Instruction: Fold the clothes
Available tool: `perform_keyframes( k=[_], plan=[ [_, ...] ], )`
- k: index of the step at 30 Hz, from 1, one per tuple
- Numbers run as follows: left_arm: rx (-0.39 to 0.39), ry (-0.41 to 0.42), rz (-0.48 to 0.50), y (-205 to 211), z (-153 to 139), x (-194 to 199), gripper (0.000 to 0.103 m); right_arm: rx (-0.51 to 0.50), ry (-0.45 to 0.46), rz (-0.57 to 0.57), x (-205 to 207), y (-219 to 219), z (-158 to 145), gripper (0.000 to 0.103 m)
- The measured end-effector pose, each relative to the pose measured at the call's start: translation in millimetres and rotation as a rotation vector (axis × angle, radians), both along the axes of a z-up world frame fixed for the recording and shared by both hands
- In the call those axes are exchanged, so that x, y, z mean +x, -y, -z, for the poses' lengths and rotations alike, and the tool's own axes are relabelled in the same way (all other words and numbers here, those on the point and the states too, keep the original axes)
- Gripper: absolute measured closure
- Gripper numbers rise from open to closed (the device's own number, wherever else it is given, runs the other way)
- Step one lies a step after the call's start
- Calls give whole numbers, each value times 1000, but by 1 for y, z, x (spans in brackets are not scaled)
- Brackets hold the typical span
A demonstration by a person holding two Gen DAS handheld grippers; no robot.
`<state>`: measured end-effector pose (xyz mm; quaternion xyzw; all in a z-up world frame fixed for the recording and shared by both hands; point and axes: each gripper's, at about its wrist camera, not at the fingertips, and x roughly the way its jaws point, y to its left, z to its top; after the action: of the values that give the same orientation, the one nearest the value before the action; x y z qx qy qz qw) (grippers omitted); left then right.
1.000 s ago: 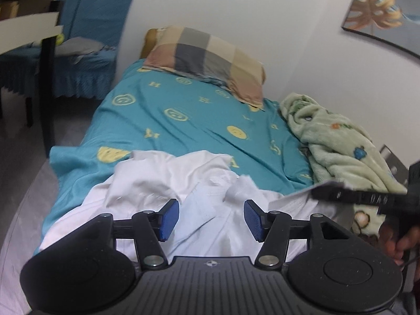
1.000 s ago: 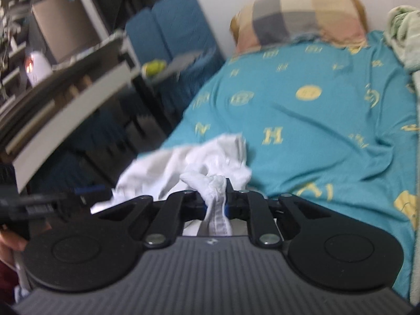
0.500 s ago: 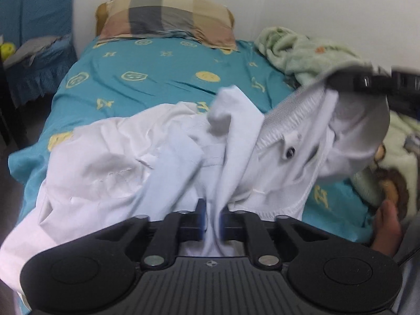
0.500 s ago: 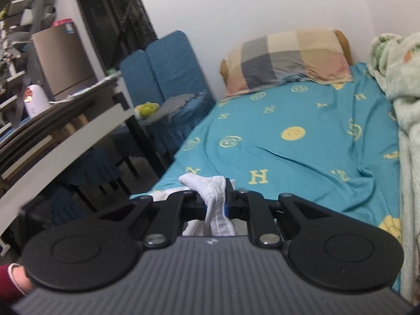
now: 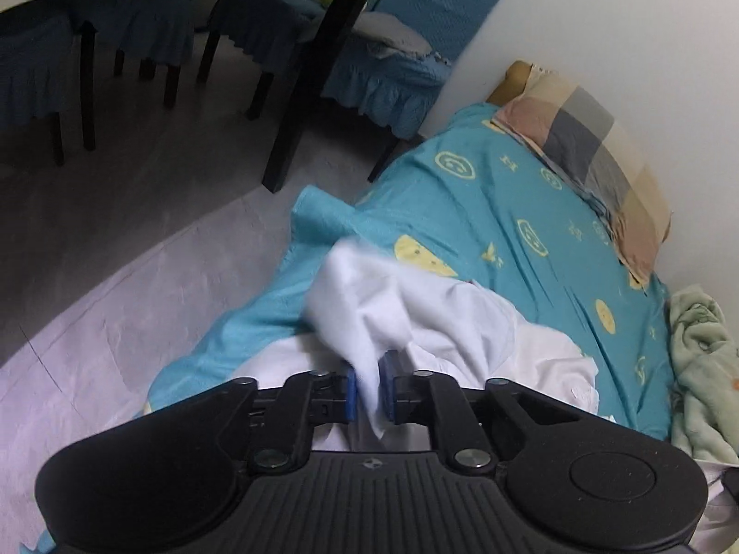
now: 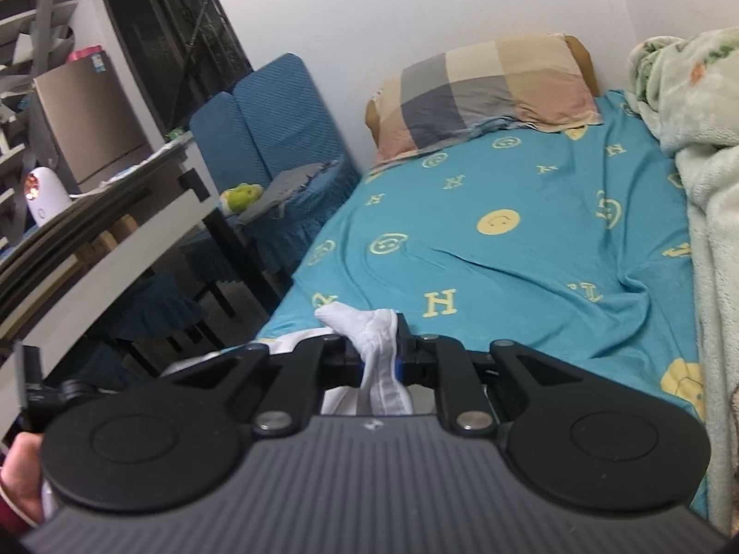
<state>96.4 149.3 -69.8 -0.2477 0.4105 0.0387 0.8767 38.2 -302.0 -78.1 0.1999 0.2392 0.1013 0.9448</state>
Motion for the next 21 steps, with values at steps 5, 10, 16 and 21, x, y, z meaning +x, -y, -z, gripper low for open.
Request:
perform_keyframes(
  k=[5,10,16,21],
  plan=[
    [114,132,113,29,-19,-10,49,28,9,-23,-2,1,-3,89],
    [202,249,258,73,-32,-21,30,48,58,-68,-8,-2,-12,89],
    [259,241,160,75,-31,-17,25,70,106,-102,-12,-3,-19,89],
    [299,238,61,72,-30,-17,23,95,131,-95,-11,1,-20,89]
  ],
)
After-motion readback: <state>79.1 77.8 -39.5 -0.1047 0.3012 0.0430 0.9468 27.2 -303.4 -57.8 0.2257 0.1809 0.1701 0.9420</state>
